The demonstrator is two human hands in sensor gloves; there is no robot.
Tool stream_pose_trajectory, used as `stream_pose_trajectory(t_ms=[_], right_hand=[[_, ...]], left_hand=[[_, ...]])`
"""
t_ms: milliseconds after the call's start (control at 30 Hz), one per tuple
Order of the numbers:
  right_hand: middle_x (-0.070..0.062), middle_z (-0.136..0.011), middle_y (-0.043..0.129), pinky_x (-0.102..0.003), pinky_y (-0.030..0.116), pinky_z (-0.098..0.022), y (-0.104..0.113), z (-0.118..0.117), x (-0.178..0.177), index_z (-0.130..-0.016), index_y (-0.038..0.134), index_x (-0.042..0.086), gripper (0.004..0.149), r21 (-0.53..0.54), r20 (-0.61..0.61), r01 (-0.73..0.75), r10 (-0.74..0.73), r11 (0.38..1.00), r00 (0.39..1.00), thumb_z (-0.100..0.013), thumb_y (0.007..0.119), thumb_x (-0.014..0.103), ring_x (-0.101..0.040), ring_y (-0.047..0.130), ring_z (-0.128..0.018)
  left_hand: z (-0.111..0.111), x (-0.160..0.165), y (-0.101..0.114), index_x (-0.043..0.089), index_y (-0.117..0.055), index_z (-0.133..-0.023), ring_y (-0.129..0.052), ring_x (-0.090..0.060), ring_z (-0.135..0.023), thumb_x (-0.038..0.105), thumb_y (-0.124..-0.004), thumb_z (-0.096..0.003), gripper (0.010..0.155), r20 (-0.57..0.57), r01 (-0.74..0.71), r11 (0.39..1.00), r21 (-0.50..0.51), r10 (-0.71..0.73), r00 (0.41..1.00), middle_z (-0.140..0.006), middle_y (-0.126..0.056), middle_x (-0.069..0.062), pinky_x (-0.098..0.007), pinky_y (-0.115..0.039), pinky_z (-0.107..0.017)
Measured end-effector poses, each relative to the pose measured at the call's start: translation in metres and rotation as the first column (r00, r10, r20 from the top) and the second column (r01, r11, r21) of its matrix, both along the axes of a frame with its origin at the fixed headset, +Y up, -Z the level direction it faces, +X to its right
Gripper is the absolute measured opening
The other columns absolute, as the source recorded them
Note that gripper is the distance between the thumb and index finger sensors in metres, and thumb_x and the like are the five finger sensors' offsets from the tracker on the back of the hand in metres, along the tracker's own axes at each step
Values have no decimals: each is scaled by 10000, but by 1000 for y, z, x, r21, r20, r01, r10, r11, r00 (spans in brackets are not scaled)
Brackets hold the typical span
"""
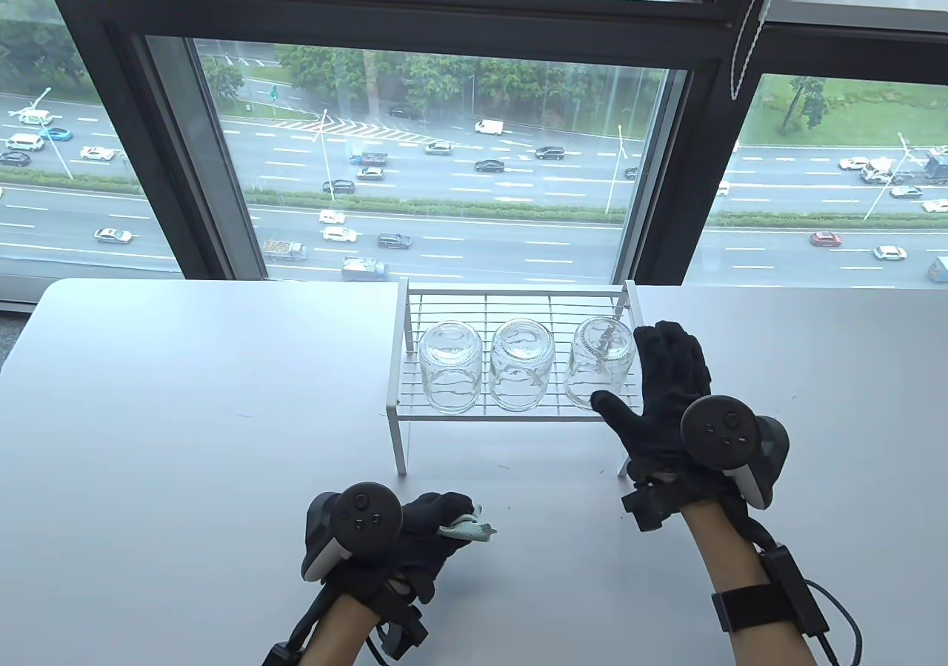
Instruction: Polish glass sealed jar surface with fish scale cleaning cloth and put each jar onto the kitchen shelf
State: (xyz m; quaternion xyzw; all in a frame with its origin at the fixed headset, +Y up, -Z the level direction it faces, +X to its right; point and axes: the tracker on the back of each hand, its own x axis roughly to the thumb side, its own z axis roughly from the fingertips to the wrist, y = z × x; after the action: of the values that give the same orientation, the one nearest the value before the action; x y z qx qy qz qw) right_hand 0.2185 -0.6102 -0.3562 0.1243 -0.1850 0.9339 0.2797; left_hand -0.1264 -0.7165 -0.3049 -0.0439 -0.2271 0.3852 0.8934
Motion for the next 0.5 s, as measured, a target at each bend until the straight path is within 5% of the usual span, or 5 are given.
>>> stream_pose_trajectory(t_ms=[233, 500], right_hand=[[-119, -1228, 271, -699, 278, -734, -9, 42, -21, -1140, 459, 305, 891, 69, -83, -184, 189, 981, 978, -392, 700, 726, -464, 246, -1089], [-121, -1230, 307, -710, 293, -727, -66, 67, -50, -1140, 459, 315, 867, 65, -133, -388, 393, 919, 910, -397, 626, 729, -459, 270, -1092]], left_hand=[[-1, -5, 0, 159, -789, -945, -978, -514, -656, 425, -815, -502, 517, -17, -9, 1000, -8, 9, 1000, -911, -882, -294, -518, -905, -423], [-1, -9, 2, 139, -779, -956, -968, -529, -667, 428, -797, -517, 526, -34, 41, 999, 2, -41, 999, -924, -868, -306, -526, -899, -432]])
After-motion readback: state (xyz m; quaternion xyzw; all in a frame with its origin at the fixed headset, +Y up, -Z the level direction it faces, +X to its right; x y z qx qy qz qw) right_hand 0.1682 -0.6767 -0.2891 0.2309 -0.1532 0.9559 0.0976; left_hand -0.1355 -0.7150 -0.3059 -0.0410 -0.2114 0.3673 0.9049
